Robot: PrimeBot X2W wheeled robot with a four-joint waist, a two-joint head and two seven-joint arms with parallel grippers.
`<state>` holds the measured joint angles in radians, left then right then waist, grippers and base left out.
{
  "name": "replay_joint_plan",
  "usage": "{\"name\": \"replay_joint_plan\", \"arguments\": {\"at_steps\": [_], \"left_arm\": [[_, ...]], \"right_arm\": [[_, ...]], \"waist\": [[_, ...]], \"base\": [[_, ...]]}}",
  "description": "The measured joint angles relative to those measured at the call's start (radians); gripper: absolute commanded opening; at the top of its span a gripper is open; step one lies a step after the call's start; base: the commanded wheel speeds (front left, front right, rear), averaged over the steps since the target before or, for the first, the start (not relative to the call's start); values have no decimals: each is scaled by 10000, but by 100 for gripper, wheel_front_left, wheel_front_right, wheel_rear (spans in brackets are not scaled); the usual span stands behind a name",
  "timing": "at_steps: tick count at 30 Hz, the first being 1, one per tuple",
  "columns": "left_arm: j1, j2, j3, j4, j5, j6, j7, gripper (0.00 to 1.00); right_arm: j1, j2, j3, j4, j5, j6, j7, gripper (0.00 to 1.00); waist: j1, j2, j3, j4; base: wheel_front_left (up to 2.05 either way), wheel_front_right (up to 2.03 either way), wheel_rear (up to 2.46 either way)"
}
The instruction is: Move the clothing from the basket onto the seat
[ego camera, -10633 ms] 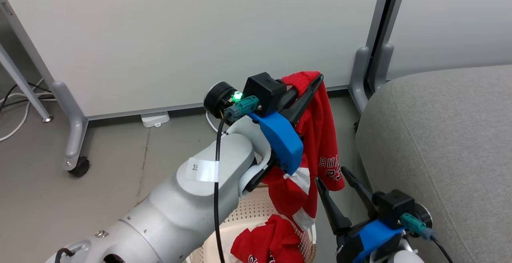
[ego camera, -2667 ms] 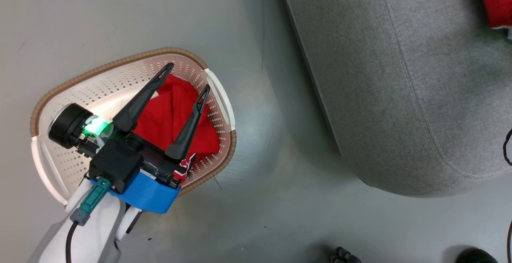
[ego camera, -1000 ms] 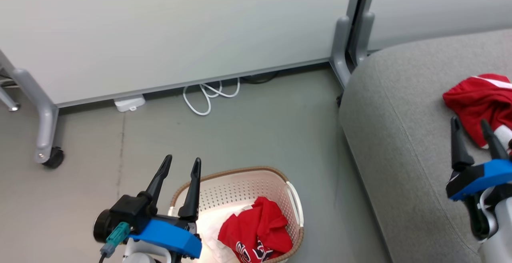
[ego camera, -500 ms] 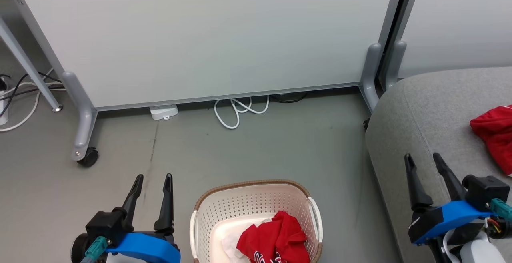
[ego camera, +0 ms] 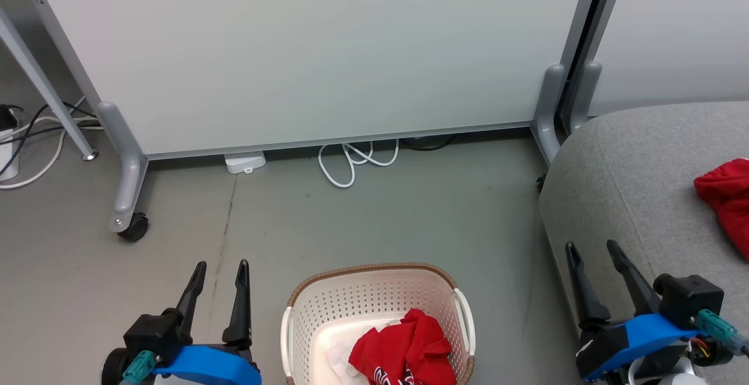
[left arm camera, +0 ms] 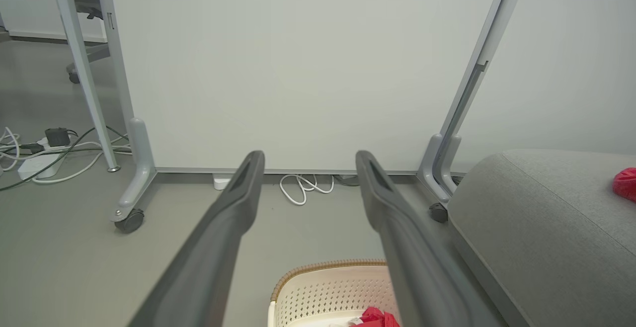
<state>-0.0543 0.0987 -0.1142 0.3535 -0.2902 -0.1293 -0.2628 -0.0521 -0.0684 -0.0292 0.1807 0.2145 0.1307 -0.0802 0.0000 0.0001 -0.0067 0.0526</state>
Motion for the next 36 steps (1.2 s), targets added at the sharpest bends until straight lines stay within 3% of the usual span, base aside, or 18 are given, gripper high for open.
{"name": "replay_joint_plan", "arguments": {"at_steps": [24,36], "left_arm": [[79,-25,-23,23,0,0,0,100],[-655,71,-583,976,-10,0,0,100]], "right_arm": [[24,105,217,-169,-117,0,100,100],[-753,109,922,-226,-207,0,128,100]], "waist": [[0,0,180,-317],[1,0,1310,-1105]], "base": [[0,0,0],[0,0,0]]}}
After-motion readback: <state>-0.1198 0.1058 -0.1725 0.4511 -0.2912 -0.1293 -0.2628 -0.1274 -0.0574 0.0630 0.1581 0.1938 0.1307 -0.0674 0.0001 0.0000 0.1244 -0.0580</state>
